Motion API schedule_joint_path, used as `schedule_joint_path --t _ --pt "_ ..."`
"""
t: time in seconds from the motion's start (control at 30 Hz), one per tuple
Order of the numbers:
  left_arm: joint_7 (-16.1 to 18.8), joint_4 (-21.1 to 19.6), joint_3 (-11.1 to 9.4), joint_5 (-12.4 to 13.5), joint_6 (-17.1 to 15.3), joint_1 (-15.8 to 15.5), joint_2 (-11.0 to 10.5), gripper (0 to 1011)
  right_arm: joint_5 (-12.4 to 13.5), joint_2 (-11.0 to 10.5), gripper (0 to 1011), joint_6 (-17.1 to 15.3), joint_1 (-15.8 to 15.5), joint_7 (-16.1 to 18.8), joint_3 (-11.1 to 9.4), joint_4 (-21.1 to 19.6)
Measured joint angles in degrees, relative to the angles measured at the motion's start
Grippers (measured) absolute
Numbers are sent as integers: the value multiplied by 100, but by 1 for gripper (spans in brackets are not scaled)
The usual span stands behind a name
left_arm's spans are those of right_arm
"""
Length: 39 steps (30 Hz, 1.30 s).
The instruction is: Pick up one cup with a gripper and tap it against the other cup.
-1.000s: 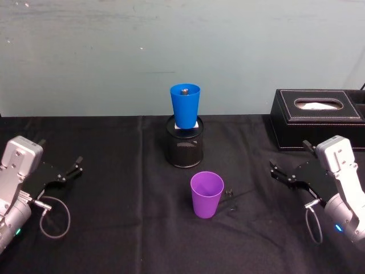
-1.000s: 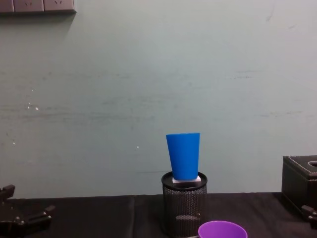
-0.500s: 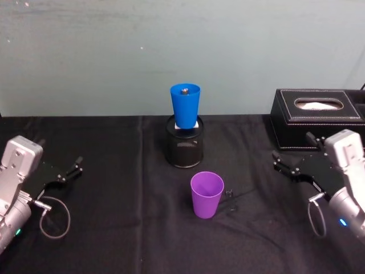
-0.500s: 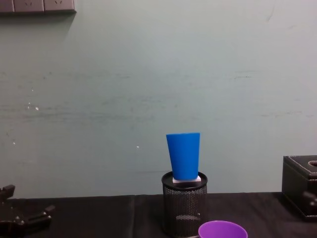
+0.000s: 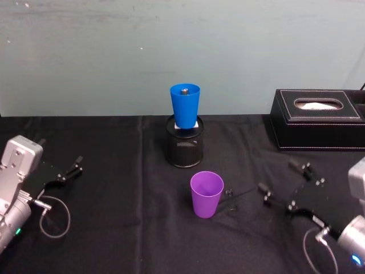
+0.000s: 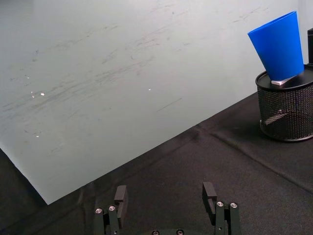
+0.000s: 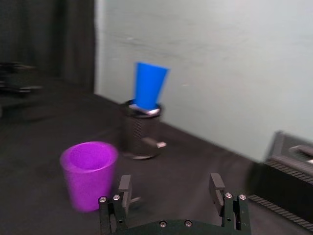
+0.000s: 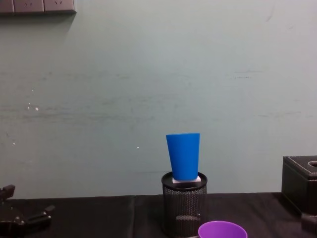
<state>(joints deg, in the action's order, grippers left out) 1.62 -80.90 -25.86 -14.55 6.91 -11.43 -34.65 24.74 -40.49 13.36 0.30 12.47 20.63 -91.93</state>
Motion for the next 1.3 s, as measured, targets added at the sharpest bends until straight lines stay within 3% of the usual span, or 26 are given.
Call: schedule_joint_path --t 0.13,0.23,0.57,0.83,1.03,1.3 --pt "0 0 0 0 0 0 0 1000 330 -39 1002 19 -211 503 44 -84" --pt "0 0 0 0 0 0 0 1000 402 22 1003 -43 -233 714 133 -64" --pt "0 0 0 0 0 0 0 1000 349 454 1003 -426 83 976 374 166" --pt "0 0 0 0 0 0 0 1000 -13 855 1003 -574 425 939 547 498" --pt "0 0 0 0 0 0 0 1000 -457 1147 1003 -543 673 780 659 762" --pt "0 0 0 0 0 0 0 1000 -619 1455 1003 -575 884 770 682 1061"
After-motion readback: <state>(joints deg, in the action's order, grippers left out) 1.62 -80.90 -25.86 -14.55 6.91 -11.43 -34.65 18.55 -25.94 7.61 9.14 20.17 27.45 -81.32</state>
